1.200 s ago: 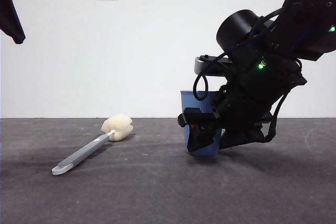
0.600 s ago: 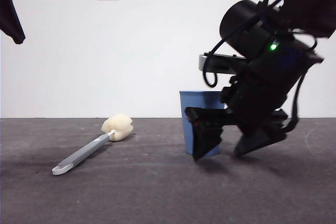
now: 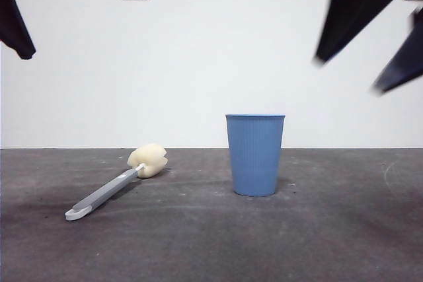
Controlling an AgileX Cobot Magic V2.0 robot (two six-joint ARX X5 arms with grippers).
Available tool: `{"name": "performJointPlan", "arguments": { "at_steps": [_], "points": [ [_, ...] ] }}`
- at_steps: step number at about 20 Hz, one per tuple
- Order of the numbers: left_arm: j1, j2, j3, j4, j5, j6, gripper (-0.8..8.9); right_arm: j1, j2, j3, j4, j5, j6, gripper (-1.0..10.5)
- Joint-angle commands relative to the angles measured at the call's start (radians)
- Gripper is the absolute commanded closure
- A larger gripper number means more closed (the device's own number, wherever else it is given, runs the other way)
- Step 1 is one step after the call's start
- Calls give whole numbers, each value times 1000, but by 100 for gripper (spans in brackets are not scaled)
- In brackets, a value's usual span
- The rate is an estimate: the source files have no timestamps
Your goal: Pick up the cup brush,pick up the cup,insert the brush into the cup,clean the cup,put the cup brush back,put the cup back to the fixed position on the table
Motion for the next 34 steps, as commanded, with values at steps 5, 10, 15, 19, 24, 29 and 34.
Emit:
{"name": "performJointPlan", "arguments": {
  "at_steps": [5, 10, 15, 19, 24, 29, 34],
  "points": [
    [-2, -2, 1, -2, 246, 32, 536, 3, -123, 42, -210, -107, 10, 510],
    [-2, -2, 1, -31, 289, 32, 736, 3, -123, 42, -219, -106, 10, 716],
    [-2, -2, 1, -32, 289, 36, 822, 2, -123, 42, -197, -153, 4, 959],
    [-2, -2, 1, -32, 285, 55, 822, 2, -123, 42, -172, -153, -1, 958],
    [-2, -2, 1, -32, 284, 55, 816, 2, -123, 42, -162, -150, 2, 942],
    [-2, -2, 1, -31, 284, 55, 816, 2, -123, 42, -162, -150, 2, 942],
    [-2, -2, 1, -23, 271, 74, 817, 2, -123, 42, -162, -150, 2, 942]
  ]
}}
